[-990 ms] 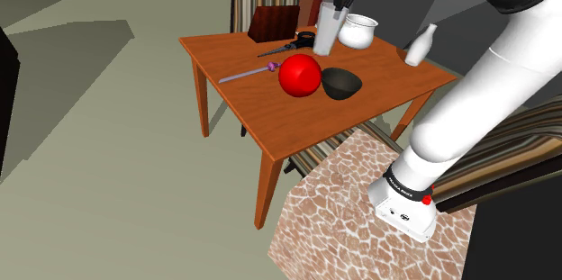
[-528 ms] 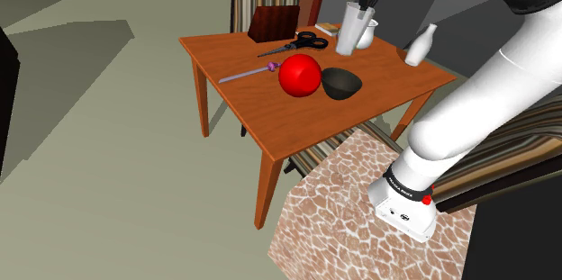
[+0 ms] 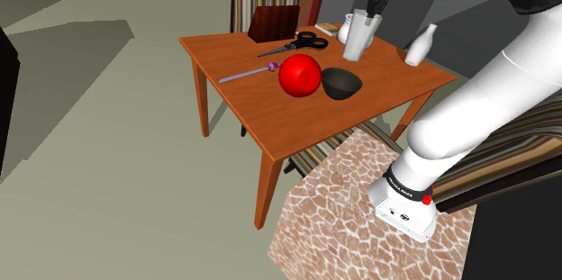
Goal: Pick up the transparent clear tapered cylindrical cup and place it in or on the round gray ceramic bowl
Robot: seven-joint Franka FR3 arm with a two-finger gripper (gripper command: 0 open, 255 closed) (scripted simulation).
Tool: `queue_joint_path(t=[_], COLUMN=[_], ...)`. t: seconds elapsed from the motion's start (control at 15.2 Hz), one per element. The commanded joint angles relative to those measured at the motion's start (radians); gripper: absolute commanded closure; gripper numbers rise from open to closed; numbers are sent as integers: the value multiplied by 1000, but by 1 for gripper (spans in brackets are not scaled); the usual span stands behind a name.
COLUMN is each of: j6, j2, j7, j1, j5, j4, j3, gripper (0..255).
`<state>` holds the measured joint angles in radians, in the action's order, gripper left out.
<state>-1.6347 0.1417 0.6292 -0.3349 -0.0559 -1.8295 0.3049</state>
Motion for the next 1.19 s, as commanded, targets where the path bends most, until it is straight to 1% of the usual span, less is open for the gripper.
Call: queue_joint_path(t=[0.0,0.99,1.06,1.12], j6=[-28,-228,-252,-252], j2=[2,-8,-12,-12], j7=[3,21,24,24], j1=[-1,-3,-3,-3], j5=[1,-4,-6,-6], j4=[-29,-220,-240,-240], j3=[1,4,5,5], gripper=[255,255,255,255])
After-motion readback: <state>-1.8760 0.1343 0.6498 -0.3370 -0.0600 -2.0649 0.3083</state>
